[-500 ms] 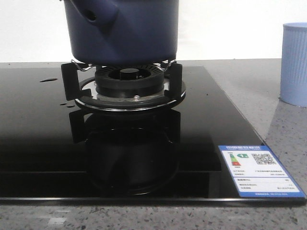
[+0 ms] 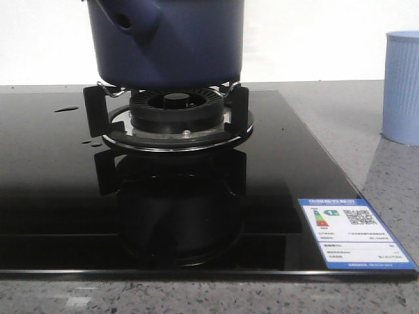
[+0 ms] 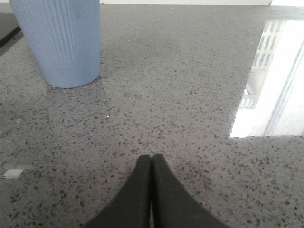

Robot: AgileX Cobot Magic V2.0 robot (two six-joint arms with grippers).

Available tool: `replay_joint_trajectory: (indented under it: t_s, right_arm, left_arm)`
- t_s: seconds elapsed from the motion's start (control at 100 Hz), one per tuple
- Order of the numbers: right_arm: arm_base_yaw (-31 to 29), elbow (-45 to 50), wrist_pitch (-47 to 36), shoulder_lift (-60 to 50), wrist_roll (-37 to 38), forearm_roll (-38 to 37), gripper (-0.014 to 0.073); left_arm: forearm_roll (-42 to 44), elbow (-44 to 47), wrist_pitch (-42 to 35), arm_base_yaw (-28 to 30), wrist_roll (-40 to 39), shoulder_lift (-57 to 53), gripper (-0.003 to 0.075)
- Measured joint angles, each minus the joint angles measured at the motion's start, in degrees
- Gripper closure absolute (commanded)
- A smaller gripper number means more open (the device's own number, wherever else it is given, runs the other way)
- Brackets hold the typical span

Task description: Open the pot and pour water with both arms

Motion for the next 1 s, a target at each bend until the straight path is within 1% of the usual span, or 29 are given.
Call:
replay_joint_trajectory:
  t_s: [0.3, 0.35, 0.42, 0.49, 0.56, 0.61, 0.68, 0.78, 0.85, 0.94, 1.0]
  right_arm:
    - [0.00, 0.00, 0.00, 0.00, 0.00, -1.53, 0.0667]
    - [0.00, 0.00, -0.10, 0.00, 0.00, -2.94, 0.0667]
    - [0.00, 0.00, -0.71, 0.00, 0.00, -7.34, 0.0667]
    - [0.00, 0.00, -2.88, 0.00, 0.00, -10.84, 0.0667]
    - [0.00, 0.00, -8.81, 0.00, 0.00, -11.80, 0.0667]
    - [0.00, 0.00, -15.00, 0.00, 0.00, -11.50, 0.0667]
    - [0.00, 0.00, -22.05, 0.00, 0.00, -10.05, 0.0667]
    - [0.00, 0.00, -30.07, 0.00, 0.49, -7.20, 0.0667]
    - [0.00, 0.00, -34.67, 0.00, 1.52, -5.31, 0.0667]
    - [0.00, 0.00, -39.25, 0.00, 2.17, -4.40, 0.0667]
    - [0.00, 0.00, -41.24, 0.00, 3.63, -4.17, 0.0667]
  left_arm:
    - [0.00, 0.06, 0.00, 0.00, 0.00, 0.00, 0.0739]
    - [0.00, 0.06, 0.00, 0.00, 0.00, 0.00, 0.0739]
    - [0.00, 0.00, 0.00, 0.00, 0.00, 0.00, 0.0739]
    - [0.00, 0.06, 0.00, 0.00, 0.00, 0.00, 0.0739]
    - [-1.23, 0.00, -0.40, 0.00, 0.00, 0.00, 0.0739]
    - [-3.98, 0.06, -1.12, 0.00, 0.00, 0.00, 0.0739]
    - [-11.77, 0.06, -3.86, 0.00, 0.00, 0.00, 0.0739]
    - [-28.83, 0.06, -10.02, 0.00, 0.00, 0.00, 0.0739]
    - [-37.64, 0.06, -13.74, 0.00, 0.00, 0.00, 0.0739]
    - [-44.66, 0.06, -17.00, 0.00, -0.02, 0.00, 0.0739]
    - [-47.06, 0.06, -18.12, 0.00, -0.02, 0.00, 0.0739]
